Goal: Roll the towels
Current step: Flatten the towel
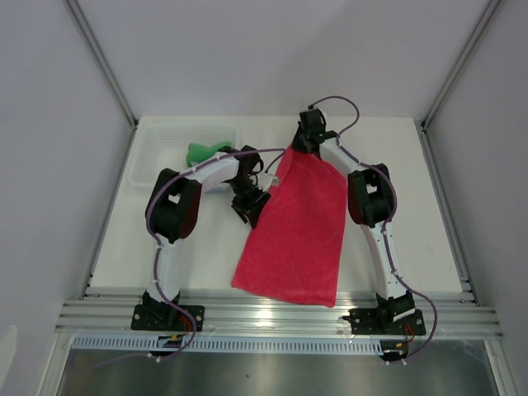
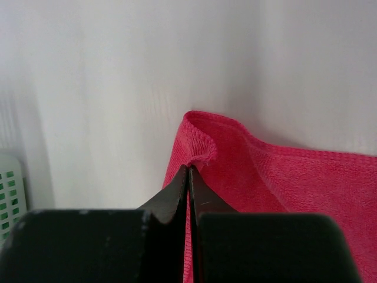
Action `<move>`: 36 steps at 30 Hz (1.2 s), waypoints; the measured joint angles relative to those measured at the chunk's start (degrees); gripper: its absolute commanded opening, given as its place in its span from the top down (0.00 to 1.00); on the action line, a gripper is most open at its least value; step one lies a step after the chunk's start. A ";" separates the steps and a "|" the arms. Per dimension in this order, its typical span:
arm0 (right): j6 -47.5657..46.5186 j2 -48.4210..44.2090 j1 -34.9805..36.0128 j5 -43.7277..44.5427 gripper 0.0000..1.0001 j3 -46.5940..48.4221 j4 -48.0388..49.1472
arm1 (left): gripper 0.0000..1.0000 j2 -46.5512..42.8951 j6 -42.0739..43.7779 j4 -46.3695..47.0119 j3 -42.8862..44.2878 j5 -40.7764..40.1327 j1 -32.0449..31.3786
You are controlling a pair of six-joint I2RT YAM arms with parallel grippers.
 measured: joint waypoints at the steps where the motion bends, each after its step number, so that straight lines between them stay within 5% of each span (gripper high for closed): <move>1: 0.04 0.00 0.11 -0.11 1.00 0.00 0.33 | 0.50 0.00 0.00 0.00 0.00 0.00 0.00; 21: 9.01 5.88 5.03 -5.20 0.99 7.10 9.46 | 0.50 -0.02 0.79 -5.07 3.13 0.17 1.92; 23: 9.77 7.52 5.49 -5.49 0.96 7.74 9.62 | 0.50 -0.02 0.92 -6.08 3.72 0.09 2.38; 27: 11.06 10.10 5.92 -5.90 0.62 8.09 9.70 | 0.49 -0.02 1.11 -7.82 3.98 -0.55 2.93; 36: 9.18 10.45 5.46 -10.10 0.55 9.03 10.21 | 0.49 -0.13 1.68 -9.84 4.50 1.81 3.30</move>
